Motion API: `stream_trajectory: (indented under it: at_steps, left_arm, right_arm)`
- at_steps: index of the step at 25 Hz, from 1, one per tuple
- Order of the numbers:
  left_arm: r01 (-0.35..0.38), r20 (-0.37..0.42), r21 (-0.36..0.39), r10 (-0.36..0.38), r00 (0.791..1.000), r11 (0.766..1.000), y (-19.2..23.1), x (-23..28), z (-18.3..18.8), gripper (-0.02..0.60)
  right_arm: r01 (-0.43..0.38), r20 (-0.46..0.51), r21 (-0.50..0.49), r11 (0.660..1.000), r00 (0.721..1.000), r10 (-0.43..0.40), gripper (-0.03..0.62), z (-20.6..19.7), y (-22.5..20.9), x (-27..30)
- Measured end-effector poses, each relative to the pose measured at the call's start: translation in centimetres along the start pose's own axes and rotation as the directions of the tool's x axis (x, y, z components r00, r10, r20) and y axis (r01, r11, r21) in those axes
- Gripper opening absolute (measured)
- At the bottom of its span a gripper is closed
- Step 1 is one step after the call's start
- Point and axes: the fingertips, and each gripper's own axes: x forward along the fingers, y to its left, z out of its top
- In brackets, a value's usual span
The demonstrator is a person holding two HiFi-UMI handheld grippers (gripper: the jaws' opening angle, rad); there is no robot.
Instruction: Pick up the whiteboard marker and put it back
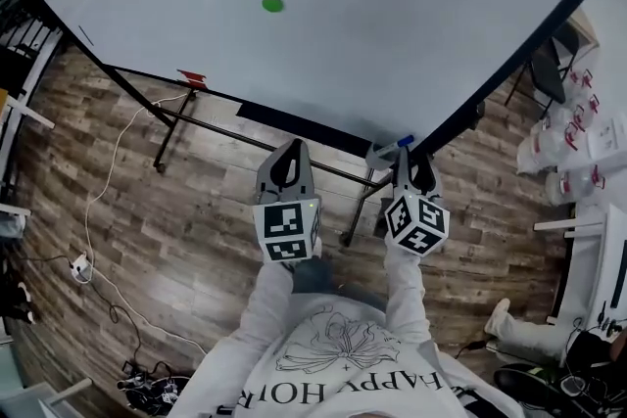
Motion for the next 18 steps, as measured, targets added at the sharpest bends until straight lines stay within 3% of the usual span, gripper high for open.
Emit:
stream_trajectory:
  at_steps: [10,18]
  left_arm:
    - [0.060,-0.083,-0.002,-0.060,0.995,0.998,1.1,4.2,-2.8,0.006]
    - [0.058,-0.105,-0.015,-0.059,0.993,0.998,0.7,5.4,-3.9,0.006]
  right_arm:
    - [0.064,-0.057,0.051,0.997,0.997,-0.061,0.138,-2.6,-1.4,3.6]
    - [0.077,-0.105,0.067,0.995,0.992,-0.069,0.132,-4.2,-2.5,5.3]
